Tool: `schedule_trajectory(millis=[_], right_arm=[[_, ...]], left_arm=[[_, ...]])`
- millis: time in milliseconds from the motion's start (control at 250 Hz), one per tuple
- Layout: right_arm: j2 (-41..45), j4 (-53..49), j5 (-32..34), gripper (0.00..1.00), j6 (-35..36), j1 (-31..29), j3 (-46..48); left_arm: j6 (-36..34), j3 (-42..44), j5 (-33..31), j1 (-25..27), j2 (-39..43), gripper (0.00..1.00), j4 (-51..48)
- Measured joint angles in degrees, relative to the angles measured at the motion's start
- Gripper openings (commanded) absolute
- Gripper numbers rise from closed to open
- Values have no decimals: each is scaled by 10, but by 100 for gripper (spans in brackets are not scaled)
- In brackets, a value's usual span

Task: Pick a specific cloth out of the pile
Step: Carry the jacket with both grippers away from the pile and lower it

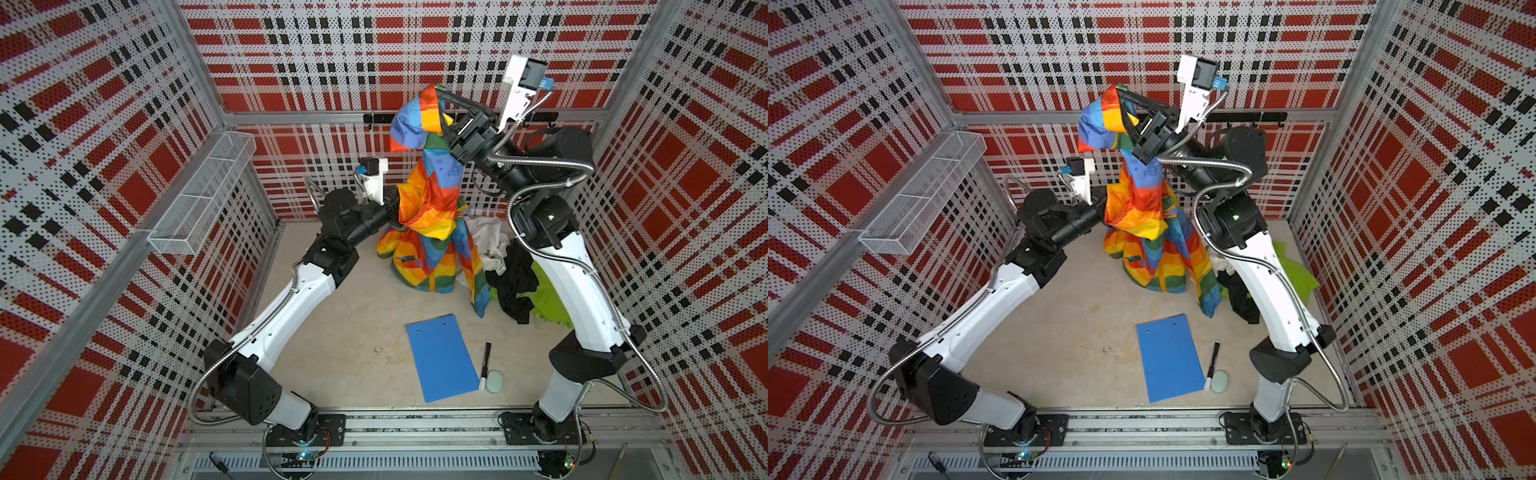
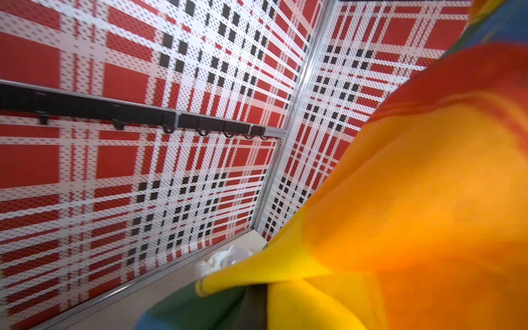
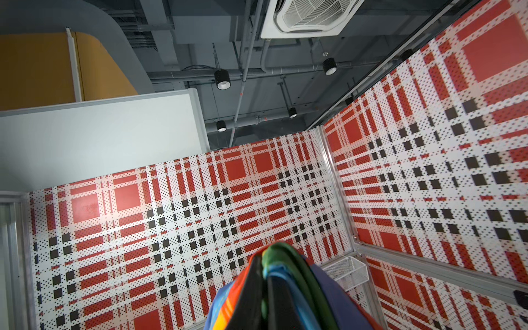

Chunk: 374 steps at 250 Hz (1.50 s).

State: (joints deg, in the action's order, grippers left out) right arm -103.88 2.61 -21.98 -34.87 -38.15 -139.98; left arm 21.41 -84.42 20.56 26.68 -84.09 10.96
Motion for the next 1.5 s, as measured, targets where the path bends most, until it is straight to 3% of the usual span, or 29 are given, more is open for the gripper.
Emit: schedule_trajectory(millis=[220, 372, 800, 868, 1072, 1281, 1497], right_arm=[[-43, -12, -1, 0, 5, -24, -9], [-41, -25, 0, 0, 23, -23, 16], [8, 3, -9, 0, 38, -1, 300], [10, 5, -9, 0, 40, 0, 327], [57, 30, -7, 0, 40, 6, 433], [87, 62, -6, 0, 38, 19, 480], [88, 87, 0, 0, 33, 28, 515]], left_arm=[[3, 70, -5, -59, 55, 0, -4], [2, 111, -8, -71, 62, 0, -7], [25, 261, -16, -45, 48, 5, 47], [28, 279, -20, -30, 36, 12, 57], [45, 347, -42, 2, 31, 55, 95], [57, 440, -77, 17, 118, 100, 80], [78, 463, -119, -7, 254, 99, 2]])
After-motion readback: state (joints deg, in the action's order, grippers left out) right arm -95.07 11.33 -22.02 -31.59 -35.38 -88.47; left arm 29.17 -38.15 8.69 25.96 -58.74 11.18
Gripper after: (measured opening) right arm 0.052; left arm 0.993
